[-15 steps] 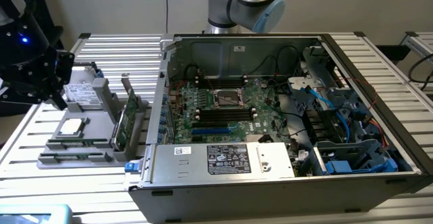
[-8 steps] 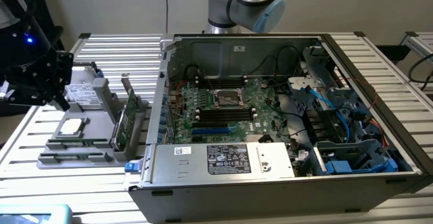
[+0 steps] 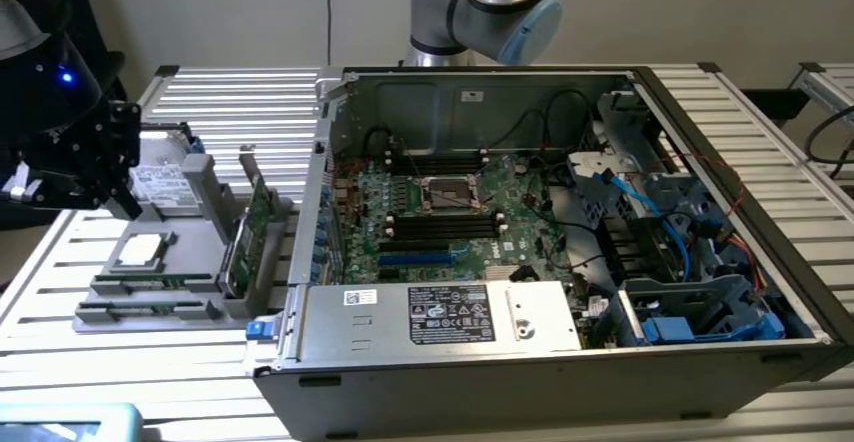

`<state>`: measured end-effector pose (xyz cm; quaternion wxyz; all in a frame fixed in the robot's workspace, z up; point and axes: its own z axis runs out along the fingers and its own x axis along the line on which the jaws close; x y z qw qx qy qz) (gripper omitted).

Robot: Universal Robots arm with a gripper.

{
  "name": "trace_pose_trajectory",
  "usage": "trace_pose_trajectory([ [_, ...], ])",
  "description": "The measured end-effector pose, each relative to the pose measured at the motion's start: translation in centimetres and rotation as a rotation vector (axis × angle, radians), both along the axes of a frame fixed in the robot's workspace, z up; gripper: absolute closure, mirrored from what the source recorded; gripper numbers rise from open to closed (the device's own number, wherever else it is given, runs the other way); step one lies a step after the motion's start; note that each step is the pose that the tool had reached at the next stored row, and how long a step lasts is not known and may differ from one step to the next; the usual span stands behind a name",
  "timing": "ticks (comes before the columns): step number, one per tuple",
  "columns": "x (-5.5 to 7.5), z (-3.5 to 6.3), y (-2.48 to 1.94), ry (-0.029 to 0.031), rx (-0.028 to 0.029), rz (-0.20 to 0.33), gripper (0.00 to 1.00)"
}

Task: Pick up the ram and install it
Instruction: 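Pick up the ram and move it above insertion slot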

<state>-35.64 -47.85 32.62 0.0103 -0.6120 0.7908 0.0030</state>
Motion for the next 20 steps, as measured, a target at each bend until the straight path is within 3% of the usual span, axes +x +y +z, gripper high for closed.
trace_pose_trajectory([
  [5, 0.00, -0.01, 0.00, -0.0026, -0.0001, 0.075, 0.89],
  [13, -0.12, -0.02, 0.00, -0.0026, 0.0000, 0.078, 0.89],
  [14, -0.17, -0.02, 0.00, -0.0026, 0.0000, 0.079, 0.83],
  [15, -0.26, -0.02, 0.00, -0.0025, -0.0001, 0.080, 0.83],
  [17, -0.50, -0.09, 0.00, -0.0026, 0.0000, 0.087, 0.70],
  [19, -0.57, -0.20, 0.00, -0.0026, 0.0000, 0.113, 0.70],
  [20, -0.57, -0.23, 0.00, -0.0025, -0.0001, 0.131, 0.64],
])
